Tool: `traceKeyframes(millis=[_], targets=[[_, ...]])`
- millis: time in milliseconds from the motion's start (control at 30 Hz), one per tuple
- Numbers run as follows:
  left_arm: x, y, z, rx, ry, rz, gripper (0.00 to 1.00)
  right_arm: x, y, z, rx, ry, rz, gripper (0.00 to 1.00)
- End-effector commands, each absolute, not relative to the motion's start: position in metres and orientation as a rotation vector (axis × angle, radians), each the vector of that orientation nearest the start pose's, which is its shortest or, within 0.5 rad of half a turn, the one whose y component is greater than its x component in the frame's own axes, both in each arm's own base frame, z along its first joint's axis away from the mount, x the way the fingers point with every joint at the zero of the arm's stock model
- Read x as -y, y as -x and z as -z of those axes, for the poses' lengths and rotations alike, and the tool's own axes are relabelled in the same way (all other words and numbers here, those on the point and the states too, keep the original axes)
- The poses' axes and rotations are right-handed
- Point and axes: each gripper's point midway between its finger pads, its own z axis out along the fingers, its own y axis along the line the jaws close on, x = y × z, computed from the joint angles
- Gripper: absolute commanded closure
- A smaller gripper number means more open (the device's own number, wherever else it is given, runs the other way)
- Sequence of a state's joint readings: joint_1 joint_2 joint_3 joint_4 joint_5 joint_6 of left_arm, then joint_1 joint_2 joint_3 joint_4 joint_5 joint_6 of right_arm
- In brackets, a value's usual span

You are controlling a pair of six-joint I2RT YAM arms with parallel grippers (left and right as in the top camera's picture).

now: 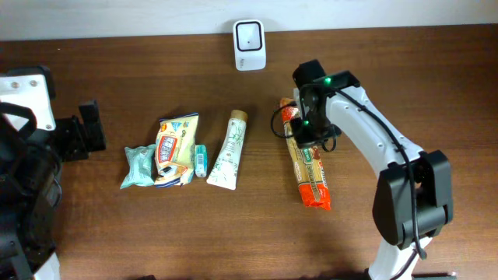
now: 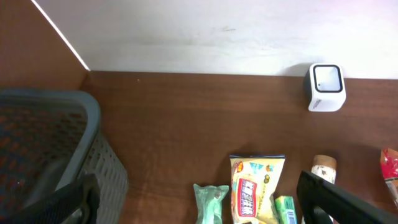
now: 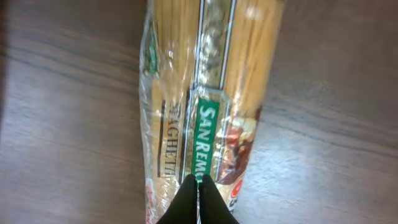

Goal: Scan the item barcode
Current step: 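Regrasp the pasta bag near its middle with the right gripper, then lift the pasta bag and hold it up in front of the scanner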

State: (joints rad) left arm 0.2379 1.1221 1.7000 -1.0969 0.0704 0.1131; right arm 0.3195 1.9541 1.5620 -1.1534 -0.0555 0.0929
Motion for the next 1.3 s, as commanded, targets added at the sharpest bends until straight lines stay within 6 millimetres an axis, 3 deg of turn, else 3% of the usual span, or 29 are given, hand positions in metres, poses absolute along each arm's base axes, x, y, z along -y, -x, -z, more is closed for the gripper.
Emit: traceKeyframes(millis=[0, 33, 67, 133, 167, 200, 233, 300, 400, 500, 633, 700, 767, 833, 867, 933, 1033, 1067, 1100, 1167, 1233, 1267], targets=[[-0.059, -0.284, -0.418, -2.079, 0.078, -0.161, 0.01, -0.131, -0.344, -0.069, -3.118, 0.368, -0.151, 0.96], [-0.059, -0.284, -0.418, -2.079, 0.078, -0.161, 0.01, -0.131, -0.344, -0.069, -3.114, 0.368, -0.152, 0.96], [-0.059, -0.284, -0.418, -2.079, 0.077, -0.161, 0.01, -0.131, -0.345, -0.069, -3.113, 0.366, -0.152, 0.86], [-0.059, -0.284, -0.418, -2.079, 0.078, -0.161, 0.01, -0.134, -0.344, -0.074, -3.112, 0.382, -0.151, 0.50], [-0.059, -0.284, -0.418, -2.079, 0.077, -0.161, 0.01, -0.140, -0.343, -0.076, -3.106, 0.403, -0.151, 0.39], [-0.059, -0.284, -0.418, -2.079, 0.077, -0.161, 0.01, -0.144, -0.342, -0.075, -3.091, 0.448, -0.092, 0.10], [-0.059, -0.284, -0.418, -2.079, 0.078, -0.161, 0.01, -0.136, -0.348, -0.075, -3.042, 0.425, 0.159, 0.01], [-0.059, -0.284, -0.418, -2.079, 0.078, -0.161, 0.01, -0.147, -0.355, -0.070, -2.960, 0.475, 0.319, 0.01], [-0.059, -0.284, -0.418, -2.079, 0.078, -0.161, 0.01, -0.137, -0.361, -0.055, -2.897, 0.404, 0.591, 0.01], [-0.059, -0.284, -0.418, -2.079, 0.078, -0.161, 0.01, -0.128, -0.356, -0.044, -2.913, 0.393, 0.670, 0.01], [-0.059, -0.284, -0.418, -2.079, 0.078, -0.161, 0.01, -0.116, -0.336, -0.015, -2.950, 0.416, 0.711, 0.01], [-0.059, -0.284, -0.418, -2.079, 0.077, -0.161, 0.01, -0.113, -0.331, -0.008, -2.958, 0.420, 0.720, 0.08], [-0.059, -0.284, -0.418, -2.079, 0.078, -0.161, 0.01, -0.112, -0.330, -0.005, -2.957, 0.411, 0.719, 0.25], [-0.059, -0.284, -0.418, -2.079, 0.078, -0.161, 0.01, -0.111, -0.328, -0.002, -2.960, 0.371, 0.721, 0.50], [-0.059, -0.284, -0.418, -2.079, 0.078, -0.161, 0.01, -0.111, -0.327, -0.002, -2.961, 0.372, 0.721, 0.76], [-0.059, -0.284, -0.418, -2.079, 0.077, -0.161, 0.01, -0.112, -0.327, -0.002, -2.963, 0.371, 0.714, 0.94], [-0.059, -0.284, -0.418, -2.079, 0.078, -0.161, 0.01, -0.132, -0.328, -0.011, -3.015, 0.371, 0.547, 0.96], [-0.059, -0.284, -0.418, -2.079, 0.078, -0.161, 0.01, -0.147, -0.330, -0.018, -3.030, 0.421, 0.422, 0.96], [-0.059, -0.284, -0.418, -2.079, 0.078, -0.161, 0.01, -0.173, -0.331, -0.034, -3.046, 0.513, 0.152, 0.96], [-0.059, -0.284, -0.418, -2.079, 0.078, -0.161, 0.01, -0.206, -0.328, -0.062, -3.017, 0.661, -0.421, 0.96], [-0.059, -0.284, -0.418, -2.079, 0.078, -0.161, 0.01, -0.213, -0.326, -0.094, -2.835, 0.769, -1.060, 0.96], [-0.059, -0.284, -0.418, -2.079, 0.077, -0.161, 0.01, -0.207, -0.327, -0.100, -2.793, 0.768, -1.140, 0.96]])
